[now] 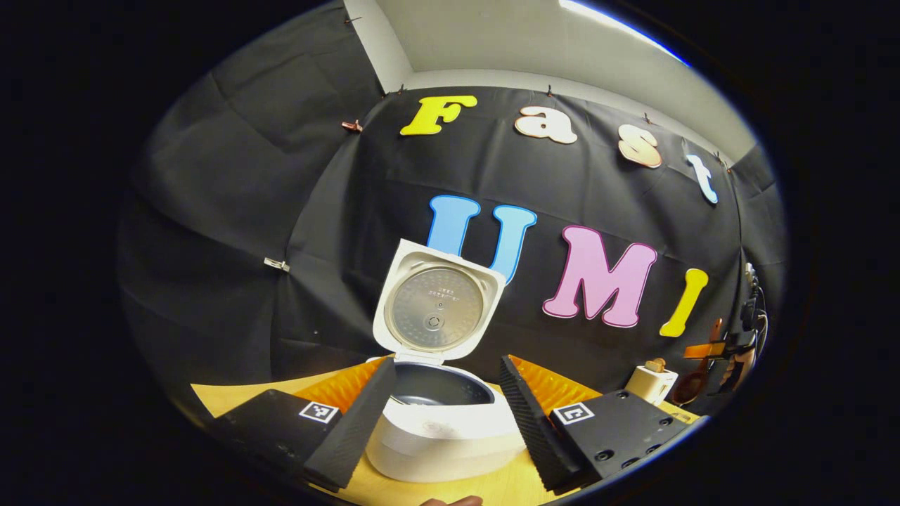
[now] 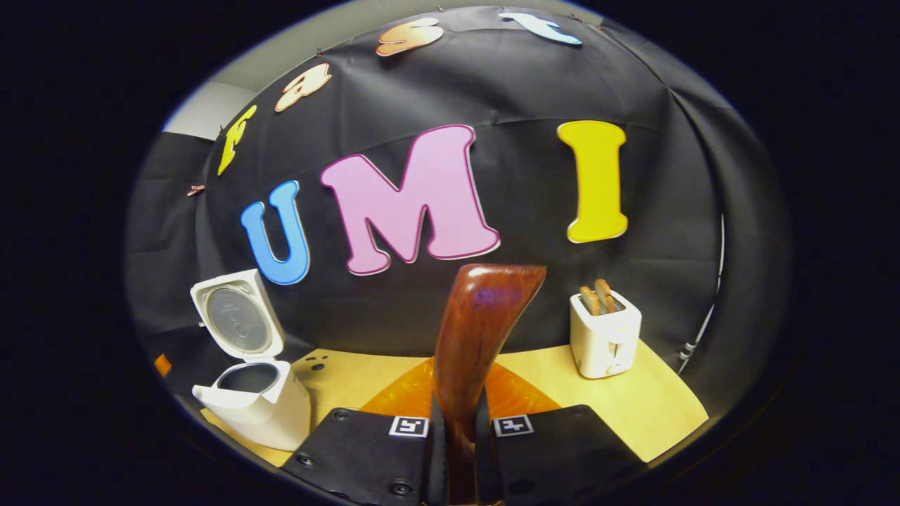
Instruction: Close the left gripper, press the button to open the rice cooker; take a wooden spoon from the chopstick holder with the right hand, scoop a spoonful of rice and pour it into the rice cooker, then put the wooden spoon back into the chopstick holder.
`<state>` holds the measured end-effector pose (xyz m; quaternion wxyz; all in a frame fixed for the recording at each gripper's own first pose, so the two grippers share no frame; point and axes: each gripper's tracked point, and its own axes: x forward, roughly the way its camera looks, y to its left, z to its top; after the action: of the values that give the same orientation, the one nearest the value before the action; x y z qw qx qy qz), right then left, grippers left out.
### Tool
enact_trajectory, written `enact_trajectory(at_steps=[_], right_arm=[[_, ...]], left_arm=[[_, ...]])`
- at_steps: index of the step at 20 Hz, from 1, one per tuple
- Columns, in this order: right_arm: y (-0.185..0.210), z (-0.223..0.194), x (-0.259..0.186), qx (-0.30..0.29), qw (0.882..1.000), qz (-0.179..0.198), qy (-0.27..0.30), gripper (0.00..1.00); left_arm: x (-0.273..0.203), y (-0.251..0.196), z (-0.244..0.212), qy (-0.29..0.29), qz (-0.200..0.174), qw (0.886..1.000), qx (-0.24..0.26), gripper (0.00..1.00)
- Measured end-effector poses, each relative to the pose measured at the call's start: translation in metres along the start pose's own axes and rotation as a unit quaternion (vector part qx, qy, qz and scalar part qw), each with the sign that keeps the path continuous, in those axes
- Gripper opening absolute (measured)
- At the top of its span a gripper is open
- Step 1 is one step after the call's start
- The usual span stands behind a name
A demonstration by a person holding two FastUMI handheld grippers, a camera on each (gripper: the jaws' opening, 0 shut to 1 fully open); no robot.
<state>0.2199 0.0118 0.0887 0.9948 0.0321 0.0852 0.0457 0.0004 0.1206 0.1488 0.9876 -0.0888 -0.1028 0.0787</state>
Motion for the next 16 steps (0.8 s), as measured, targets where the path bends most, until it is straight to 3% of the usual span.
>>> enact_trajectory(at_steps=[8,12,14,16], right_arm=[[-0.070,-0.034,-0.006,-0.005,0.998,-0.062,-0.013,0.19],[-0.083,-0.068,-0.001,0.031,0.997,-0.072,-0.001,0.19],[-0.086,-0.085,0.004,0.037,0.996,-0.075,0.012,0.19],[-0.085,-0.100,0.007,0.051,0.996,-0.073,0.025,0.19]], left_arm=[[0.011,-0.020,0.010,-0.024,-0.002,0.999,0.022,0.95],[0.030,-0.015,0.034,-0.054,0.021,0.996,0.065,0.95],[0.037,-0.012,0.046,-0.065,0.027,0.996,0.060,0.90],[0.041,-0.009,0.054,-0.073,0.033,0.995,0.055,0.95]])
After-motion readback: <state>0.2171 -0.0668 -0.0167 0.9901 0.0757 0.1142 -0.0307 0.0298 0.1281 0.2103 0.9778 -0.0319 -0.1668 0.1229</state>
